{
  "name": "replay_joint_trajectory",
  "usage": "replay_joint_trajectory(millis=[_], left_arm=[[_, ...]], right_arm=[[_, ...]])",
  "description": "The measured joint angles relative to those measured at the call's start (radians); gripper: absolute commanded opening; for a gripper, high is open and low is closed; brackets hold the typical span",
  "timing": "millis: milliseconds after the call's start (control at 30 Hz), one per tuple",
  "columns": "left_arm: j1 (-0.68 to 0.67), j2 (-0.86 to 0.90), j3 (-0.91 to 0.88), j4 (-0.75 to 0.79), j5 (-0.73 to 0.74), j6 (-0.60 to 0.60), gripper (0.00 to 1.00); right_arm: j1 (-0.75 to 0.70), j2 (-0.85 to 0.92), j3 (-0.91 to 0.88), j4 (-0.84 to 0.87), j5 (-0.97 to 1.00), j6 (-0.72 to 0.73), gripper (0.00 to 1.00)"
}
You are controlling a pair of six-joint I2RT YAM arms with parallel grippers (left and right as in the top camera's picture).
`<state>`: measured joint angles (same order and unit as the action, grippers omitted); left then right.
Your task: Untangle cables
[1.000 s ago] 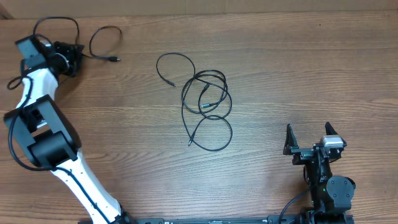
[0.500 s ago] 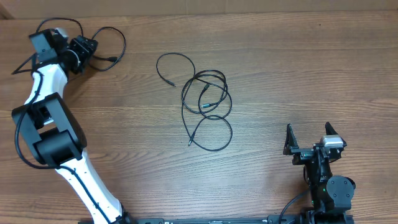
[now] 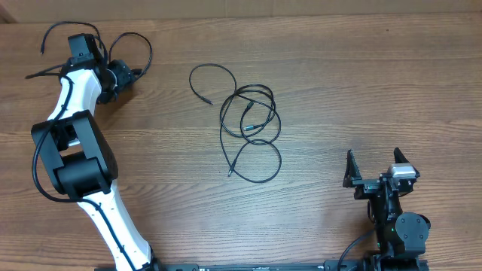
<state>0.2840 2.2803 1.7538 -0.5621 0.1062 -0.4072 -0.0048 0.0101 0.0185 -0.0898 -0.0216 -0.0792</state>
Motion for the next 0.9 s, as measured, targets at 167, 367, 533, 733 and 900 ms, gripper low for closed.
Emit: replay_joint_trajectory(millis=[167,367,533,733,900], left_arm=[[0.011,0.0,0.0,0.009,-0.034,0.02,0.4],[0.013,0.0,-0.001,0.016,-0.043,0.026,0.18],[0.013,0.015,-0.001,0.027,-0.032,0.026,0.05],[0.012,0.047,-0.002,0.077,0.01,0.026,0.04],[0.01,0.047,-0.003,0.137,0.082,0.025,0.04]], right_arm=[[0.0,0.0,0.0,0.0,0.0,0.0,1.0],[0.0,0.0,0.0,0.0,0.0,0.0,1.0],[0.0,0.0,0.0,0.0,0.0,0.0,1.0],[0.0,0.0,0.0,0.0,0.0,0.0,1.0],[0.0,0.0,0.0,0.0,0.0,0.001,1.0]])
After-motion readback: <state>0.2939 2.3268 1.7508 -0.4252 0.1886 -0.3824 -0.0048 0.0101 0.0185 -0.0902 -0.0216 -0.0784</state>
